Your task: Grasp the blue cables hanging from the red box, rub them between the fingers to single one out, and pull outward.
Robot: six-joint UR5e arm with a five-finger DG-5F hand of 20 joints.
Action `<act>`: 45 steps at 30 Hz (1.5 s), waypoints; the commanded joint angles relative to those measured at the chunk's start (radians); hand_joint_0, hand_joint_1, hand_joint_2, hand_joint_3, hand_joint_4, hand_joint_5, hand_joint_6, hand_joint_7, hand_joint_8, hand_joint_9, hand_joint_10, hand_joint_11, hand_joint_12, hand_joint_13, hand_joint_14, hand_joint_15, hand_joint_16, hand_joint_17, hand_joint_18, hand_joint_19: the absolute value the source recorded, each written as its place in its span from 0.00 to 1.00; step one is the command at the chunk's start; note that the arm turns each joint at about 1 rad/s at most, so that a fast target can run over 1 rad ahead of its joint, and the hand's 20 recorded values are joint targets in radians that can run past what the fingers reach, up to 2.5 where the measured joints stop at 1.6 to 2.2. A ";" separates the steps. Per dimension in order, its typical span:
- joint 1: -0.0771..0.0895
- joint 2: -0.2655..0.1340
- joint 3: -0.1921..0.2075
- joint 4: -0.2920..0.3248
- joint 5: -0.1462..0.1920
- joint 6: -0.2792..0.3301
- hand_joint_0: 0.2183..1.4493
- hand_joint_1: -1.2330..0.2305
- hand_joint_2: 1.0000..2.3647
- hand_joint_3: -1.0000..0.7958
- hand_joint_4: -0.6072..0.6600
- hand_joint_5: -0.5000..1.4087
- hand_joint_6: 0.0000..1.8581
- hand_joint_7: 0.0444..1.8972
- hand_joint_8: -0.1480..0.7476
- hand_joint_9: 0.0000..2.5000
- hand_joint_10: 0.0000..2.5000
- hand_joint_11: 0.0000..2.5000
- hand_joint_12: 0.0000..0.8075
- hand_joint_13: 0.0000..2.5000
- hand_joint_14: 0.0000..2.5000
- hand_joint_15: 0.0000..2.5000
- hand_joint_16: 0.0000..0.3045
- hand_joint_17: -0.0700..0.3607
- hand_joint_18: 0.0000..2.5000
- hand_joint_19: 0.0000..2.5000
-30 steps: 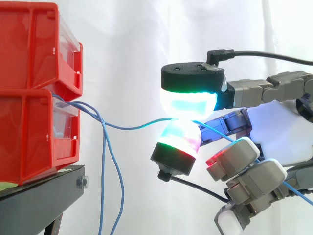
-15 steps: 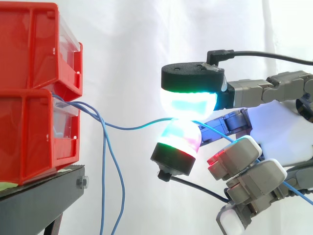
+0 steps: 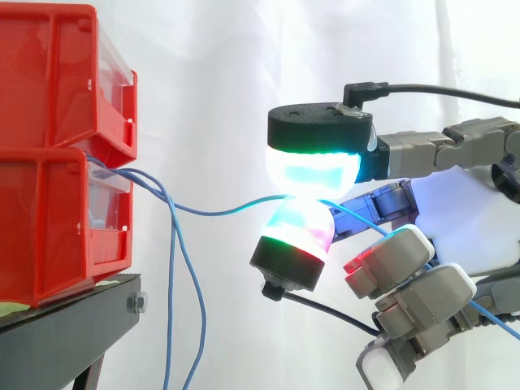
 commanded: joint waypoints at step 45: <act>0.000 0.000 -0.002 0.000 0.000 0.000 0.30 0.37 0.02 0.55 0.52 0.19 0.49 0.61 0.52 0.54 0.00 0.51 0.43 0.54 0.01 0.51 0.17 0.44 0.31 0.26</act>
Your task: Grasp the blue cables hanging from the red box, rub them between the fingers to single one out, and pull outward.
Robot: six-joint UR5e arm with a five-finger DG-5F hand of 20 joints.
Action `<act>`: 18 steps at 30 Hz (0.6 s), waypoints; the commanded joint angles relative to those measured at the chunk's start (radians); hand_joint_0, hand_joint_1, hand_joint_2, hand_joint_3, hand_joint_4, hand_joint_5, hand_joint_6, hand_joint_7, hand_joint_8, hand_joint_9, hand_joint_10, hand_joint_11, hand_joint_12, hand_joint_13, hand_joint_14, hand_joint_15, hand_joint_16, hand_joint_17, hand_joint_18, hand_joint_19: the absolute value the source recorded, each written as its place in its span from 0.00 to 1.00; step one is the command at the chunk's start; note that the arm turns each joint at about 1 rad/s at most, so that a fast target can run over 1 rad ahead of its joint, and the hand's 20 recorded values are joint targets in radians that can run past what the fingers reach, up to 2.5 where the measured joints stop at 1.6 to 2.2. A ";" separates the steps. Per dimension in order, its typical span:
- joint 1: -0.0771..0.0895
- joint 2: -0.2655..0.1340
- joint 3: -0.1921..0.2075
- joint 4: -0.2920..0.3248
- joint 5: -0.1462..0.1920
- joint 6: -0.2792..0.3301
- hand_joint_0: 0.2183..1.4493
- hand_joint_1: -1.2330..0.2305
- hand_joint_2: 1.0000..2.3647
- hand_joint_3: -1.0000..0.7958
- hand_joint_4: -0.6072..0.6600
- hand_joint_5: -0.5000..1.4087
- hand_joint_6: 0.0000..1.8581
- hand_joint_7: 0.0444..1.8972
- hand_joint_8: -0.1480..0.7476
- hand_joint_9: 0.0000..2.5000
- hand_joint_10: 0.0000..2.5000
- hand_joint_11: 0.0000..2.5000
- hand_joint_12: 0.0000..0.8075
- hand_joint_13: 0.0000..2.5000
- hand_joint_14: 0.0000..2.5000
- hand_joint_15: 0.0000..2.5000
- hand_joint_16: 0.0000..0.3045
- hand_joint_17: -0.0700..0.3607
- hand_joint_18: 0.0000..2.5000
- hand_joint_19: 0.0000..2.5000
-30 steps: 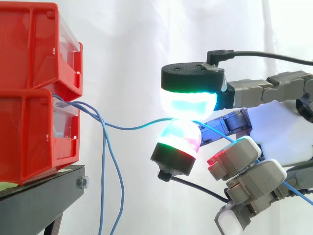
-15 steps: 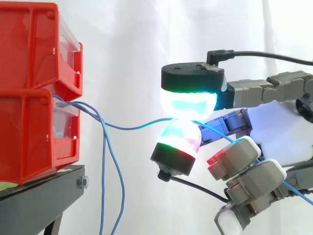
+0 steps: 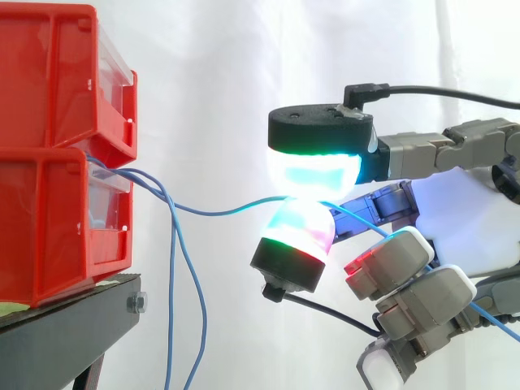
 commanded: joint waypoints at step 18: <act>0.000 0.000 0.000 0.001 0.000 0.000 0.30 0.37 0.02 0.55 0.52 0.19 0.49 0.61 0.52 0.54 0.00 0.52 0.43 0.54 0.01 0.51 0.17 0.44 0.31 0.27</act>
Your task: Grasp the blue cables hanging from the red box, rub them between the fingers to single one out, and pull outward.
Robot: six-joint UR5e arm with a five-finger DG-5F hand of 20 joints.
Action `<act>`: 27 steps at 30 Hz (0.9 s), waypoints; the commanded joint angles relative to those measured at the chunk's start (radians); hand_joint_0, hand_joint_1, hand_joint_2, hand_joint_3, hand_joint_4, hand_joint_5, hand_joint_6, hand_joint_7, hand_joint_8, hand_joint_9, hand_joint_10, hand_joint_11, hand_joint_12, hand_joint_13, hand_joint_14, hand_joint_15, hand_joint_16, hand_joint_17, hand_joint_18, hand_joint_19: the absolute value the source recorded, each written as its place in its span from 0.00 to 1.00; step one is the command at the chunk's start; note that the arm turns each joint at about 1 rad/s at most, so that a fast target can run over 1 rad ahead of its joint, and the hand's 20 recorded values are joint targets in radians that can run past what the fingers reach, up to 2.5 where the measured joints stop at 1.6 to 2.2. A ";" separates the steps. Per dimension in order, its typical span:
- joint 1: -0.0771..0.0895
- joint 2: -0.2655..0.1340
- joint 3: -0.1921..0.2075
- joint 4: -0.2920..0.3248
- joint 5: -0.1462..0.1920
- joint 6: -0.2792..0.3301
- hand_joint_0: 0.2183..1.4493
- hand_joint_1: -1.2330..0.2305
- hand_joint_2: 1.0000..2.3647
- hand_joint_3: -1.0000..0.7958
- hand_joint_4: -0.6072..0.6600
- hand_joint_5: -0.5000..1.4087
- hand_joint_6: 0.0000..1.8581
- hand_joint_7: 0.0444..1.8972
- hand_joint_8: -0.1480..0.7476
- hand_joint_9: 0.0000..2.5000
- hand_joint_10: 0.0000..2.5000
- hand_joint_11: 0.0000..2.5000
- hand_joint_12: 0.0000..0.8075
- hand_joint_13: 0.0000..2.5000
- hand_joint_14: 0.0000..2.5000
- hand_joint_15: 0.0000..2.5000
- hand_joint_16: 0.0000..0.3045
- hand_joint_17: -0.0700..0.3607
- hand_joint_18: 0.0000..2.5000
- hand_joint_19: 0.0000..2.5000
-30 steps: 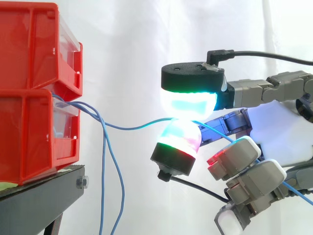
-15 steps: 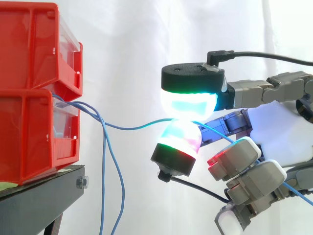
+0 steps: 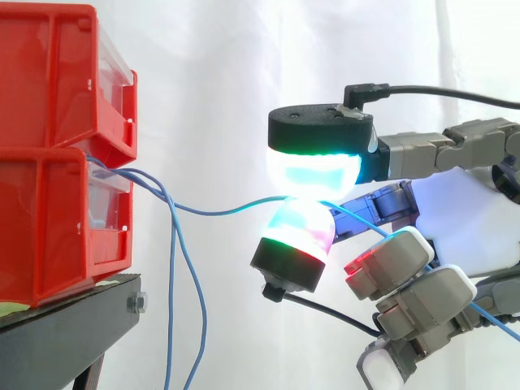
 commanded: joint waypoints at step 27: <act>0.000 0.000 0.000 -0.001 0.000 0.000 0.30 0.37 0.02 0.55 0.52 0.19 0.49 0.61 0.51 0.53 0.00 0.51 0.42 0.54 0.00 0.51 0.17 0.44 0.30 0.26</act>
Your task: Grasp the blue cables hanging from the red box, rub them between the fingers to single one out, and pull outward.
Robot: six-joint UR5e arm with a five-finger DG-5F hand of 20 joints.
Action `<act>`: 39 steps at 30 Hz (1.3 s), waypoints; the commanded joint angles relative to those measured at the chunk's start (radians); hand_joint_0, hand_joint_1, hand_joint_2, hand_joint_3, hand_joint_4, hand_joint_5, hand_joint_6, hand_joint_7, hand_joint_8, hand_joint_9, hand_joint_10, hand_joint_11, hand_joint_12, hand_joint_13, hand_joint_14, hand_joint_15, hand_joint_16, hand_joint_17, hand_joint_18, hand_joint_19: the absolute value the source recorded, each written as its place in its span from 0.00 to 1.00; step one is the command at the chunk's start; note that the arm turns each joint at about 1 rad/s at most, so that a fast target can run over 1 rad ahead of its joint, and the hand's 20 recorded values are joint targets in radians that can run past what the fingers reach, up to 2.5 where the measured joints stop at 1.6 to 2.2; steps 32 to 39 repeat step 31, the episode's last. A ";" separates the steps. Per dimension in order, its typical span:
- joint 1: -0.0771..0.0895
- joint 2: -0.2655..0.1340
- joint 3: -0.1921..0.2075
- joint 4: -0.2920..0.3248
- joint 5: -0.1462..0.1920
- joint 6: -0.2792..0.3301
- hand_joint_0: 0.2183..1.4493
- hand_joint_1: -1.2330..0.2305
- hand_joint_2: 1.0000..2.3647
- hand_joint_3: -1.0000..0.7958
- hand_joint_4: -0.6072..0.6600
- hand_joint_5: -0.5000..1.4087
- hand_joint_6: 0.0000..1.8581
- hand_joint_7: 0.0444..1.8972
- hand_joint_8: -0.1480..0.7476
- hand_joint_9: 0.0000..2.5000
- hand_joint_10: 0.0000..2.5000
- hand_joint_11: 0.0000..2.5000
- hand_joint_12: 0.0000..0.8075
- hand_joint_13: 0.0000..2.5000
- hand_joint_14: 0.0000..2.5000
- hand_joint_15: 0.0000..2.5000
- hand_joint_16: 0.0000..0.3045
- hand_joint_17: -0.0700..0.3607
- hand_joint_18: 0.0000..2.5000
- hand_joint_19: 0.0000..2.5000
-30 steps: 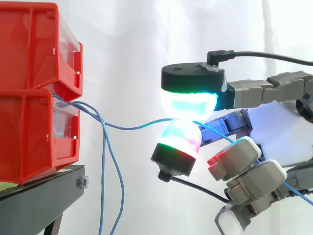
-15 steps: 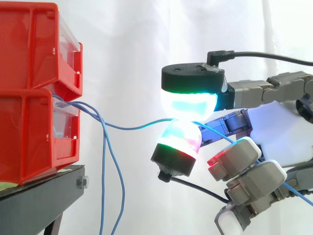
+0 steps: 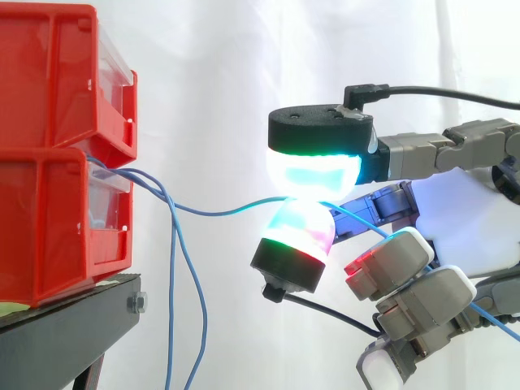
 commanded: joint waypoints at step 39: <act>0.000 0.000 0.000 0.000 -0.001 0.000 0.30 0.37 0.02 0.55 0.52 0.19 0.49 0.61 0.51 0.53 0.00 0.51 0.41 0.54 0.01 0.51 0.17 0.43 0.30 0.27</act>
